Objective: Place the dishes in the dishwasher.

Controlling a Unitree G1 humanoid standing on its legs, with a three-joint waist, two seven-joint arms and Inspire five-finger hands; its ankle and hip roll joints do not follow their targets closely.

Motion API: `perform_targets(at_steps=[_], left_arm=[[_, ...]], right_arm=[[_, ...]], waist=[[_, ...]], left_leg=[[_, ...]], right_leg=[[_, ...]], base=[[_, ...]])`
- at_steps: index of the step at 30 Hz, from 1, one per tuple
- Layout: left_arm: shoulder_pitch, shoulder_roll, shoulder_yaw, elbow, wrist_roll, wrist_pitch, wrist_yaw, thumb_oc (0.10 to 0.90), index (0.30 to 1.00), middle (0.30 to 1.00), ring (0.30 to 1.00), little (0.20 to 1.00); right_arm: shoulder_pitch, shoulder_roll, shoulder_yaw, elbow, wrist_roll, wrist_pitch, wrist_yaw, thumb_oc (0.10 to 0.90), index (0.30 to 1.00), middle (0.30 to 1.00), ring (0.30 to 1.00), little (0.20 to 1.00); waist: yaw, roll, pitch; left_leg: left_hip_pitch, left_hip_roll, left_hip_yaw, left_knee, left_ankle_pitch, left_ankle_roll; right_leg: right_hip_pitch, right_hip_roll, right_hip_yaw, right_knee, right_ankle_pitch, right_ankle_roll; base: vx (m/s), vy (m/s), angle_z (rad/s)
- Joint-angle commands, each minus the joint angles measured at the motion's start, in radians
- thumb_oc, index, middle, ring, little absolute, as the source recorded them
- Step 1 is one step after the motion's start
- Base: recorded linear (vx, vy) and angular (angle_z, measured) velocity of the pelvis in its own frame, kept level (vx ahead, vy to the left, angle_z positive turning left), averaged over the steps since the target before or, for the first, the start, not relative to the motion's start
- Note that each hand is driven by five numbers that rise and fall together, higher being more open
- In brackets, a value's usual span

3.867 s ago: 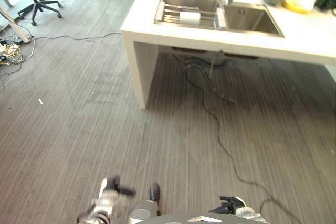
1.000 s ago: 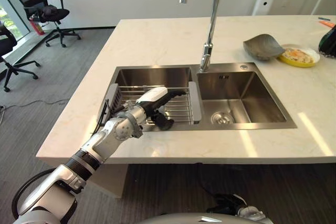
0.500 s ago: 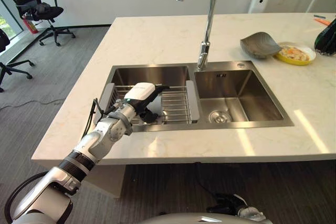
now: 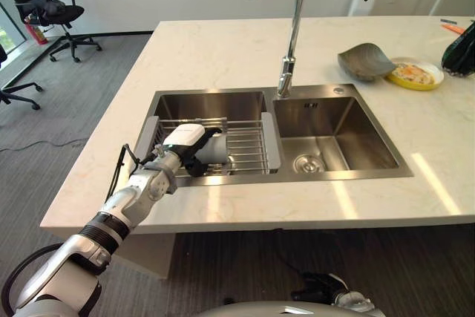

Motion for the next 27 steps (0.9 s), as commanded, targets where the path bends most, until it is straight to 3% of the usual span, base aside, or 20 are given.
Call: perform_targets(at_steps=[1, 13, 14, 15, 19, 27], left_arm=[[-0.248, 0.013, 0.025, 0.043, 0.006, -0.008, 0.038, 0.800, 0.900, 0.900, 0.900, 0.900], [-0.351, -0.043, -0.123, 0.272, 0.033, -0.015, -0.007, 0.800, 0.900, 0.900, 0.900, 0.900], [-0.359, -0.048, -0.135, 0.297, 0.030, -0.013, -0.016, 0.747, 0.820, 0.820, 0.820, 0.820], [-0.361, -0.050, -0.139, 0.309, 0.026, -0.011, -0.018, 0.400, 0.300, 0.300, 0.300, 0.300], [-0.372, -0.050, -0.154, 0.323, 0.029, -0.005, -0.036, 0.400, 0.300, 0.300, 0.300, 0.300], [-0.292, 0.003, -0.067, 0.238, 0.021, -0.037, 0.084, 0.400, 0.300, 0.300, 0.300, 0.300]], right_arm=[[0.004, 0.008, 0.058, 0.017, -0.023, -0.005, 0.030, 0.800, 0.900, 0.900, 0.900, 0.900], [-0.006, -0.001, 0.087, 0.041, -0.035, -0.004, 0.043, 0.800, 0.900, 0.900, 0.900, 0.900], [-0.009, -0.003, 0.089, 0.042, -0.035, -0.003, 0.043, 0.800, 0.900, 0.900, 0.900, 0.900], [-0.011, -0.003, 0.089, 0.044, -0.034, -0.003, 0.042, 0.800, 0.900, 0.900, 0.900, 0.900], [-0.020, -0.011, 0.083, 0.050, -0.033, -0.001, 0.042, 0.800, 0.900, 0.900, 0.900, 0.900], [0.000, -0.016, 0.067, 0.049, -0.022, -0.015, 0.042, 0.800, 0.900, 0.900, 0.900, 0.900]], waist=[[-0.002, -0.006, -0.008], [-0.018, 0.004, -0.005], [-0.019, 0.006, -0.005], [-0.020, 0.008, -0.004], [-0.024, 0.011, -0.003], [-0.021, 0.010, -0.004]], left_leg=[[0.064, 0.015, 0.066, 0.012, -0.084, -0.049], [0.067, 0.016, 0.075, 0.012, -0.086, -0.050], [0.068, 0.016, 0.077, 0.012, -0.086, -0.050], [0.068, 0.016, 0.078, 0.012, -0.086, -0.050], [0.069, 0.015, 0.080, 0.012, -0.088, -0.049], [0.071, 0.014, 0.086, 0.012, -0.091, -0.050]], right_leg=[[-0.008, -0.031, 0.000, 0.029, -0.040, 0.097], [-0.009, -0.031, 0.009, 0.028, -0.039, 0.101], [-0.009, -0.031, 0.009, 0.028, -0.039, 0.102], [-0.009, -0.031, 0.010, 0.028, -0.038, 0.102], [-0.012, -0.030, 0.014, 0.029, -0.038, 0.103], [-0.011, -0.029, 0.016, 0.029, -0.039, 0.103]], base=[[0.00, 0.000, 0.00], [0.00, 0.000, -0.01], [0.00, -0.001, -0.04], [0.00, 0.000, 0.00], [0.00, -0.001, -0.02], [0.00, -0.005, -0.03]])
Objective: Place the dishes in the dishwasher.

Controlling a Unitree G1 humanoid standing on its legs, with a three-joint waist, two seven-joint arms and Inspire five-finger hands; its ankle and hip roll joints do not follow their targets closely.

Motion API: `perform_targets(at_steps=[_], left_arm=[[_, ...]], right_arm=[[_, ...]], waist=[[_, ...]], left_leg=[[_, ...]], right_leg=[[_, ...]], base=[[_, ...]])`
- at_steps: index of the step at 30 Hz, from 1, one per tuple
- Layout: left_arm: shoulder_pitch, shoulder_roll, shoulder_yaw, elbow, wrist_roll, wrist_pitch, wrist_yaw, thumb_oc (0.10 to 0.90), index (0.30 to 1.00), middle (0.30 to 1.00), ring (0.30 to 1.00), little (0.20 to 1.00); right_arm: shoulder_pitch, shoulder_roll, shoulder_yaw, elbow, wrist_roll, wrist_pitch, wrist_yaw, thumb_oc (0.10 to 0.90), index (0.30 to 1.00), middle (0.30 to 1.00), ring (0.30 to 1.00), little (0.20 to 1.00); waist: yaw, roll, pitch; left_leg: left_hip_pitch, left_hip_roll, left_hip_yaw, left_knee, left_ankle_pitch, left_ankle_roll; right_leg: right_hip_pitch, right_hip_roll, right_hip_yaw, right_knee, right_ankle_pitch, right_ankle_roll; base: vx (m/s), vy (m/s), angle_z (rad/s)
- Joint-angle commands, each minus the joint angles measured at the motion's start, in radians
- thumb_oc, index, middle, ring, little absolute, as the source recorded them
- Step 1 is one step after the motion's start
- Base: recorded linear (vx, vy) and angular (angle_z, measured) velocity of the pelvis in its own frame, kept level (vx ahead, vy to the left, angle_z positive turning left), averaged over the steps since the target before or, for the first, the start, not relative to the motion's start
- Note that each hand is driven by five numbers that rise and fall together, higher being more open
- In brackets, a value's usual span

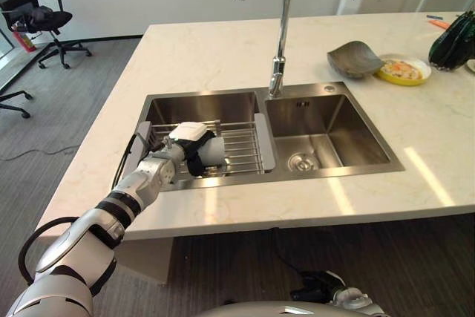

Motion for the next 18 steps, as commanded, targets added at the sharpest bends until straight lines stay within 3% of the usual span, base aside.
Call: perform_targets(at_steps=[1, 6, 11, 14, 16, 18], left_arm=[[-0.092, 0.049, 0.089, -0.025, 0.010, -0.036, 0.102, 0.400, 0.300, 0.300, 0.300, 0.300], [-0.018, 0.091, 0.294, -0.308, -0.133, -0.109, 0.276, 0.400, 0.300, 0.300, 0.300, 0.300], [0.073, -0.056, 0.497, -0.548, -0.300, -0.155, 0.376, 0.400, 0.300, 0.300, 0.300, 0.300], [0.108, -0.099, 0.578, -0.716, -0.350, -0.191, 0.401, 0.400, 0.300, 0.300, 0.300, 0.300], [0.114, -0.100, 0.583, -0.723, -0.350, -0.188, 0.398, 0.400, 0.300, 0.300, 0.300, 0.300], [0.195, -0.128, 0.649, -0.815, -0.405, -0.221, 0.391, 0.400, 0.300, 0.300, 0.300, 0.300]], right_arm=[[0.032, -0.013, 0.031, 0.023, -0.014, -0.015, 0.023, 0.800, 0.900, 0.900, 0.900, 0.900], [0.036, -0.015, 0.022, -0.004, -0.006, -0.035, 0.011, 0.800, 0.900, 0.900, 0.900, 0.900], [0.060, 0.002, 0.008, -0.014, -0.017, -0.039, -0.017, 0.800, 0.900, 0.900, 0.900, 0.900], [0.051, 0.008, -0.012, -0.021, -0.006, -0.040, -0.032, 0.800, 0.900, 0.900, 0.900, 0.900], [0.051, 0.007, -0.011, -0.021, -0.006, -0.040, -0.032, 0.800, 0.900, 0.900, 0.900, 0.900], [0.031, 0.010, -0.023, -0.020, 0.009, -0.040, -0.036, 0.800, 0.900, 0.900, 0.900, 0.900]], waist=[[0.000, 0.003, -0.002], [0.007, -0.005, -0.005], [0.016, -0.017, -0.009], [0.029, -0.020, -0.008], [0.027, -0.018, -0.008], [0.046, -0.019, -0.005]], left_leg=[[0.066, 0.012, 0.063, 0.012, -0.088, -0.047], [0.062, 0.013, 0.060, 0.012, -0.086, -0.051], [0.056, 0.013, 0.053, 0.012, -0.088, -0.053], [0.056, 0.013, 0.047, 0.012, -0.089, -0.052], [0.057, 0.013, 0.047, 0.012, -0.089, -0.052], [0.056, 0.013, 0.042, 0.012, -0.083, -0.050]], right_leg=[[-0.010, -0.029, -0.005, 0.029, -0.042, 0.106], [-0.011, -0.032, -0.011, 0.028, -0.043, 0.105], [-0.009, -0.037, -0.022, 0.025, -0.042, 0.101], [-0.007, -0.037, -0.030, 0.024, -0.043, 0.095], [-0.006, -0.037, -0.029, 0.025, -0.044, 0.095], [-0.009, -0.036, -0.028, 0.025, -0.040, 0.089]], base=[[0.00, 0.000, 0.00], [0.01, -0.002, -0.03], [0.01, -0.005, 0.02], [0.00, 0.000, 0.00], [0.00, 0.000, 0.00], [-0.01, -0.013, 0.02]])
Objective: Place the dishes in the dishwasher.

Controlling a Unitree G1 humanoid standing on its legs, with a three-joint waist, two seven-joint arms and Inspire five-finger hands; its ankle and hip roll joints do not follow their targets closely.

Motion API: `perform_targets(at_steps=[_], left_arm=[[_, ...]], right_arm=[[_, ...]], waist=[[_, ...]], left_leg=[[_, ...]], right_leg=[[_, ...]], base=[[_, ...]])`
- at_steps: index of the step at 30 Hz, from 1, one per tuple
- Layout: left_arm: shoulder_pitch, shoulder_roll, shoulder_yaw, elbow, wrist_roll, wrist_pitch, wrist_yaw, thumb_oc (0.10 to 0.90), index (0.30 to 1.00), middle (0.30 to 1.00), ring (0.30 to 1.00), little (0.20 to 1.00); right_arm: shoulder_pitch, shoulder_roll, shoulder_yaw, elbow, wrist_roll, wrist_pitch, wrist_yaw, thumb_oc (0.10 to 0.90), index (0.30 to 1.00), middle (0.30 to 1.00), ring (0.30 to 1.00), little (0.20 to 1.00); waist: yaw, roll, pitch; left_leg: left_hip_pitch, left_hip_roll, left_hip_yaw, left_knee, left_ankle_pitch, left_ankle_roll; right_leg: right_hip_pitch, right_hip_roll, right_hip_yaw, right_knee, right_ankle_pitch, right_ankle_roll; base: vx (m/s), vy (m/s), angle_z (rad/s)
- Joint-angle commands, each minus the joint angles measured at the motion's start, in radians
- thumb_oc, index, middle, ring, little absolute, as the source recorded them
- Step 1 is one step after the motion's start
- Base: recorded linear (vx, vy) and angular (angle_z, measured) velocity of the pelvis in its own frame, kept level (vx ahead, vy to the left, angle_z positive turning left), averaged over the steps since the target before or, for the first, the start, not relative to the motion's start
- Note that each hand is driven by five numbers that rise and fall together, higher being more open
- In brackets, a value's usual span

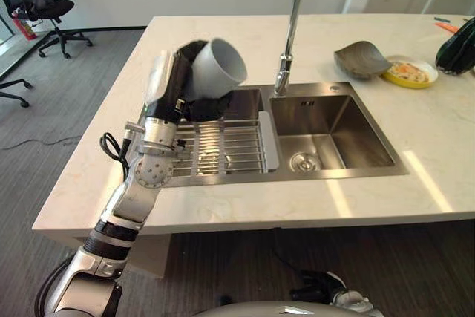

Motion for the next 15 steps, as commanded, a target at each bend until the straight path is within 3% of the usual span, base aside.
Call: perform_targets(at_steps=[1, 2, 8, 10, 13, 15], left_arm=[[-0.069, -0.007, 0.128, -0.049, -0.102, -0.106, 0.052, 0.400, 0.300, 0.300, 0.300, 0.300], [0.009, -0.037, 0.178, -0.076, -0.182, -0.131, 0.041, 0.400, 0.300, 0.300, 0.300, 0.300], [0.211, -0.089, 0.303, -0.085, -0.281, -0.168, 0.058, 0.400, 0.300, 0.300, 0.300, 0.300], [0.218, -0.098, 0.290, -0.090, -0.296, -0.173, 0.052, 0.400, 0.300, 0.300, 0.300, 0.300], [0.180, -0.077, 0.247, -0.110, -0.263, -0.174, 0.048, 0.400, 0.300, 0.300, 0.300, 0.300], [0.169, -0.081, 0.225, -0.130, -0.273, -0.176, 0.039, 0.400, 0.300, 0.300, 0.300, 0.300]], right_arm=[[-0.009, -0.001, 0.018, 0.016, 0.010, -0.010, -0.009, 0.800, 0.900, 0.900, 0.900, 0.900], [-0.019, -0.005, 0.020, 0.017, 0.009, -0.006, -0.003, 0.800, 0.900, 0.900, 0.900, 0.900], [-0.049, -0.032, 0.053, 0.026, -0.054, 0.010, 0.022, 0.800, 0.900, 0.900, 0.900, 0.900], [-0.074, -0.045, 0.095, 0.025, -0.106, 0.017, 0.028, 0.800, 0.900, 0.900, 0.900, 0.900], [-0.109, -0.087, 0.134, -0.001, -0.163, 0.019, 0.016, 0.800, 0.900, 0.900, 0.900, 0.900], [-0.136, -0.093, 0.105, 0.022, -0.145, 0.011, 0.001, 0.800, 0.900, 0.900, 0.900, 0.900]], waist=[[0.017, 0.005, -0.022], [0.034, 0.007, -0.019], [0.116, 0.016, 0.022], [0.155, 0.024, 0.033], [0.224, 0.041, 0.068], [0.214, 0.031, 0.060]], left_leg=[[0.062, 0.013, 0.045, 0.011, -0.083, -0.053], [0.059, 0.013, 0.040, 0.011, -0.074, -0.052], [0.015, 0.004, -0.015, 0.035, -0.045, -0.062], [-0.031, -0.004, -0.048, 0.031, 0.002, -0.077], [-0.179, -0.031, -0.150, 0.018, 0.101, -0.150], [-0.182, 0.005, -0.128, 0.026, 0.071, -0.148]], right_leg=[[-0.006, -0.035, -0.019, 0.023, -0.045, 0.089], [-0.010, -0.034, -0.018, 0.023, -0.041, 0.084], [-0.024, -0.046, -0.052, 0.017, -0.040, 0.079], [-0.043, -0.061, -0.104, 0.013, -0.038, 0.083], [-0.104, -0.107, -0.237, 0.013, -0.043, 0.092], [-0.174, -0.123, -0.299, 0.035, -0.027, 0.097]], base=[[-0.04, -0.040, 0.02], [-0.02, -0.049, -0.02], [-0.08, -0.046, 0.06], [-0.21, -0.010, 0.46], [-0.34, 0.000, 1.34], [-0.38, -0.069, 1.96]])
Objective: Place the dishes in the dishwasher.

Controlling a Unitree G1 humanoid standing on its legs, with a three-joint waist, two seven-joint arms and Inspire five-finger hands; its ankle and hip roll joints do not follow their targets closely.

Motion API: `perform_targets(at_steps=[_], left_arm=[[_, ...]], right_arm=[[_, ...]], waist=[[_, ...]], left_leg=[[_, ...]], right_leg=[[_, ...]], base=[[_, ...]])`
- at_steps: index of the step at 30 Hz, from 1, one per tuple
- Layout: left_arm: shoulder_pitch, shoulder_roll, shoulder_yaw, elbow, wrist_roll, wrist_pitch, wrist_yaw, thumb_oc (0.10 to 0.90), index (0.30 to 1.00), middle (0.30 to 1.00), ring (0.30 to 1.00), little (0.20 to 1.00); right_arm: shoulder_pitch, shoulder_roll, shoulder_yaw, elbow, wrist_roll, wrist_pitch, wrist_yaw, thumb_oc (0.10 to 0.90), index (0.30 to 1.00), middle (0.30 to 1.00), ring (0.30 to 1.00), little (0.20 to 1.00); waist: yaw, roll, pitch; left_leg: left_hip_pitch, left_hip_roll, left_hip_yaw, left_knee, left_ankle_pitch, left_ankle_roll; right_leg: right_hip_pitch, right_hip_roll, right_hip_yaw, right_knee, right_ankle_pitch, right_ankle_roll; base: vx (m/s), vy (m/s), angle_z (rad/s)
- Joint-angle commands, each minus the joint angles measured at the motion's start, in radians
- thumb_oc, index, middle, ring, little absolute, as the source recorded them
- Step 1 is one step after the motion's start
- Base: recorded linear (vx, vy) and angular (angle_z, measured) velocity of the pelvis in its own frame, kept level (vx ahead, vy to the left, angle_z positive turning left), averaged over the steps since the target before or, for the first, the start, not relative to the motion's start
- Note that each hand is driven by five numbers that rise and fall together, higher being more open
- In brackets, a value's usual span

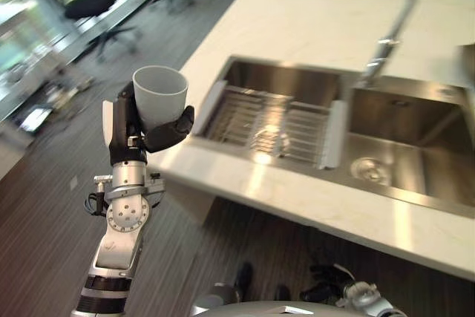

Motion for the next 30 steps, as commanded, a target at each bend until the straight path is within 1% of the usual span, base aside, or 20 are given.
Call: perform_targets(at_steps=[1, 2, 3, 6, 8, 9, 10, 12, 15, 16, 18, 20, 21, 22, 23, 24, 25, 27, 29, 30], left_arm=[[-0.144, 0.046, 0.073, -0.138, 0.025, -0.115, 0.025, 0.400, 0.300, 0.300, 0.300, 0.300], [-0.145, 0.046, 0.071, -0.139, 0.026, -0.113, 0.025, 0.400, 0.300, 0.300, 0.300, 0.300], [-0.164, 0.052, 0.038, -0.148, 0.052, -0.113, 0.010, 0.400, 0.300, 0.300, 0.300, 0.300], [-0.166, 0.069, 0.029, -0.158, 0.072, -0.128, -0.006, 0.400, 0.300, 0.300, 0.300, 0.300], [-0.170, 0.046, 0.019, -0.182, 0.017, -0.144, -0.035, 0.400, 0.300, 0.300, 0.300, 0.300], [-0.170, 0.046, 0.019, -0.182, 0.017, -0.144, -0.035, 0.400, 0.300, 0.300, 0.300, 0.300], [-0.174, 0.042, 0.006, -0.208, 0.038, -0.137, -0.056, 0.400, 0.300, 0.300, 0.300, 0.300], [-0.162, 0.064, 0.021, -0.229, 0.089, -0.128, -0.065, 0.400, 0.300, 0.300, 0.300, 0.300], [-0.139, 0.057, 0.031, -0.249, 0.067, -0.118, -0.089, 0.400, 0.300, 0.300, 0.300, 0.300], [-0.128, 0.052, 0.034, -0.256, 0.035, -0.114, -0.112, 0.400, 0.300, 0.300, 0.300, 0.300], [-0.125, 0.087, 0.034, -0.259, 0.085, -0.103, -0.132, 0.400, 0.300, 0.300, 0.300, 0.300], [-0.126, 0.120, 0.015, -0.264, 0.123, -0.104, -0.123, 0.400, 0.300, 0.300, 0.300, 0.300], [-0.126, 0.122, 0.015, -0.264, 0.124, -0.104, -0.122, 0.400, 0.300, 0.300, 0.300, 0.300], [-0.126, 0.138, -0.010, -0.247, 0.100, -0.117, -0.116, 0.400, 0.300, 0.300, 0.300, 0.300], [-0.136, 0.138, -0.025, -0.231, 0.074, -0.124, -0.116, 0.400, 0.300, 0.300, 0.300, 0.300], [-0.168, 0.139, -0.075, -0.189, 0.044, -0.122, -0.137, 0.400, 0.300, 0.300, 0.300, 0.300], [-0.171, 0.140, -0.077, -0.186, 0.044, -0.124, -0.137, 0.400, 0.300, 0.300, 0.300, 0.300], [-0.207, 0.141, -0.117, -0.145, 0.016, -0.122, -0.162, 0.400, 0.300, 0.300, 0.300, 0.300], [-0.228, 0.150, -0.123, -0.101, -0.002, -0.112, -0.165, 0.400, 0.300, 0.300, 0.300, 0.300], [-0.265, 0.153, -0.140, -0.063, -0.009, -0.113, -0.180, 0.400, 0.300, 0.300, 0.300, 0.300]], right_arm=[[-0.046, 0.028, -0.090, 0.057, -0.005, -0.017, -0.015, 0.800, 0.900, 0.900, 0.900, 0.900], [-0.048, 0.028, -0.092, 0.059, -0.005, -0.018, -0.015, 0.800, 0.900, 0.900, 0.900, 0.900], [-0.025, 0.016, -0.122, 0.070, 0.004, -0.027, -0.026, 0.800, 0.900, 0.900, 0.900, 0.900], [-0.016, 0.018, -0.156, 0.027, 0.059, -0.041, -0.032, 0.800, 0.900, 0.900, 0.900, 0.900], [-0.007, 0.027, -0.177, 0.028, 0.078, -0.041, -0.037, 0.800, 0.900, 0.900, 0.900, 0.900], [-0.007, 0.027, -0.177, 0.028, 0.078, -0.041, -0.037, 0.800, 0.900, 0.900, 0.900, 0.900], [0.025, 0.032, -0.188, 0.030, 0.059, -0.039, -0.038, 0.800, 0.900, 0.900, 0.900, 0.900], [0.059, 0.031, -0.211, 0.032, 0.044, -0.038, -0.045, 0.800, 0.900, 0.900, 0.900, 0.900], [0.070, 0.042, -0.248, 0.042, 0.038, -0.031, -0.066, 0.800, 0.900, 0.900, 0.900, 0.900], [0.067, 0.051, -0.256, 0.046, 0.031, -0.020, -0.071, 0.800, 0.900, 0.900, 0.900, 0.900], [0.069, 0.075, -0.244, 0.046, 0.012, -0.020, -0.074, 0.800, 0.900, 0.900, 0.900, 0.900], [0.063, 0.104, -0.235, 0.022, 0.005, -0.027, -0.082, 0.800, 0.900, 0.900, 0.900, 0.900], [0.063, 0.106, -0.235, 0.022, 0.005, -0.026, -0.082, 0.800, 0.900, 0.900, 0.900, 0.900], [0.048, 0.120, -0.235, -0.019, 0.037, -0.034, -0.089, 0.800, 0.900, 0.900, 0.900, 0.900], [0.046, 0.119, -0.238, -0.028, 0.056, -0.036, -0.092, 0.800, 0.900, 0.900, 0.900, 0.900], [0.080, 0.115, -0.245, -0.049, 0.094, -0.041, -0.088, 0.800, 0.900, 0.900, 0.900, 0.900], [0.080, 0.115, -0.247, -0.050, 0.094, -0.040, -0.087, 0.800, 0.900, 0.900, 0.900, 0.900], [0.077, 0.109, -0.261, -0.022, 0.137, -0.041, -0.091, 0.800, 0.900, 0.900, 0.900, 0.900], [0.078, 0.109, -0.260, -0.003, 0.140, -0.041, -0.091, 0.800, 0.900, 0.900, 0.900, 0.900], [0.085, 0.075, -0.286, 0.106, 0.105, -0.011, -0.081, 0.800, 0.900, 0.900, 0.900, 0.900]], waist=[[-0.061, -0.024, -0.036], [-0.063, -0.023, -0.037], [-0.102, -0.039, -0.053], [-0.153, -0.046, -0.047], [-0.172, -0.049, -0.062], [-0.172, -0.049, -0.062], [-0.200, -0.052, -0.083], [-0.202, -0.047, -0.096], [-0.198, -0.064, -0.103], [-0.188, -0.072, -0.103], [-0.164, -0.088, -0.092], [-0.167, -0.120, -0.076], [-0.168, -0.122, -0.077], [-0.237, -0.141, -0.054], [-0.258, -0.140, -0.046], [-0.291, -0.134, -0.042], [-0.293, -0.135, -0.043], [-0.304, -0.137, -0.050], [-0.309, -0.141, -0.052], [-0.302, -0.136, -0.049]], left_leg=[[0.072, 0.146, 0.285, 0.049, -0.232, 0.066], [0.064, 0.145, 0.282, 0.054, -0.231, 0.067], [0.116, 0.238, 0.392, 0.114, -0.280, 0.058], [0.245, 0.383, 0.507, 0.172, -0.262, -0.001], [0.322, 0.450, 0.574, 0.165, -0.236, -0.031], [0.322, 0.450, 0.574, 0.165, -0.236, -0.031], [0.365, 0.489, 0.671, 0.156, -0.245, -0.059], [0.363, 0.480, 0.734, 0.116, -0.272, -0.058], [0.322, 0.471, 0.801, 0.065, -0.289, -0.037], [0.315, 0.446, 0.794, 0.051, -0.317, -0.022], [0.314, 0.381, 0.761, 0.024, -0.360, 0.017], [0.295, 0.333, 0.722, 0.019, -0.399, 0.053], [0.294, 0.330, 0.721, 0.019, -0.399, 0.055], [0.288, 0.300, 0.674, 0.015, -0.389, 0.073], [0.288, 0.284, 0.635, 0.011, -0.383, 0.081], [0.280, 0.245, 0.535, 0.008, -0.382, 0.100], [0.274, 0.244, 0.531, 0.007, -0.377, 0.099], [0.247, 0.203, 0.438, 0.007, -0.377, 0.114], [0.230, 0.180, 0.373, 0.007, -0.370, 0.122], [0.223, 0.161, 0.335, 0.007, -0.356, 0.125]], right_leg=[[-0.056, -0.067, -0.033, 0.011, -0.045, 0.146], [-0.061, -0.068, -0.037, 0.013, -0.042, 0.146], [-0.043, -0.096, -0.129, 0.007, -0.049, 0.139], [0.006, -0.135, -0.248, 0.002, -0.035, 0.141], [0.008, -0.174, -0.332, 0.018, -0.010, 0.146], [0.008, -0.174, -0.332, 0.018, -0.010, 0.146], [0.012, -0.223, -0.405, 0.029, 0.004, 0.168], [0.016, -0.266, -0.469, 0.047, 0.034, 0.187], [0.026, -0.323, -0.511, 0.057, 0.100, 0.226], [0.028, -0.345, -0.514, 0.056, 0.123, 0.244], [0.031, -0.396, -0.507, 0.070, 0.157, 0.269], [0.033, -0.425, -0.446, 0.094, 0.180, 0.299], [0.033, -0.429, -0.446, 0.096, 0.180, 0.301], [-0.045, -0.330, -0.117, 0.130, 0.140, 0.280], [-0.068, -0.257, 0.044, 0.126, 0.102, 0.283], [-0.058, -0.130, 0.254, 0.112, 0.016, 0.260], [-0.062, -0.131, 0.251, 0.113, 0.019, 0.258], [-0.063, -0.073, 0.337, 0.090, 0.004, 0.229], [-0.071, -0.029, 0.383, 0.077, -0.005, 0.211], [-0.063, -0.039, 0.381, 0.092, -0.008, 0.211]], base=[[-0.25, -0.062, 2.23], [-0.25, -0.070, 1.86], [-0.22, -0.004, 1.72], [-0.23, 0.087, 2.53], [-0.18, 0.152, 0.66], [-0.17, 0.200, 1.01], [-0.16, 0.230, 1.34], [-0.16, 0.304, 1.91], [-0.08, 0.273, 1.85], [-0.07, 0.374, 1.44], [-0.06, 0.414, 0.69], [-0.01, 0.253, 0.54], [0.12, 0.209, 1.53], [0.20, 0.245, 1.74], [0.43, 0.450, 1.80], [0.33, 0.313, 1.28], [0.31, 0.261, 2.19], [0.19, 0.098, 2.55], [0.17, 0.061, 1.62], [0.07, 0.038, 1.34]])
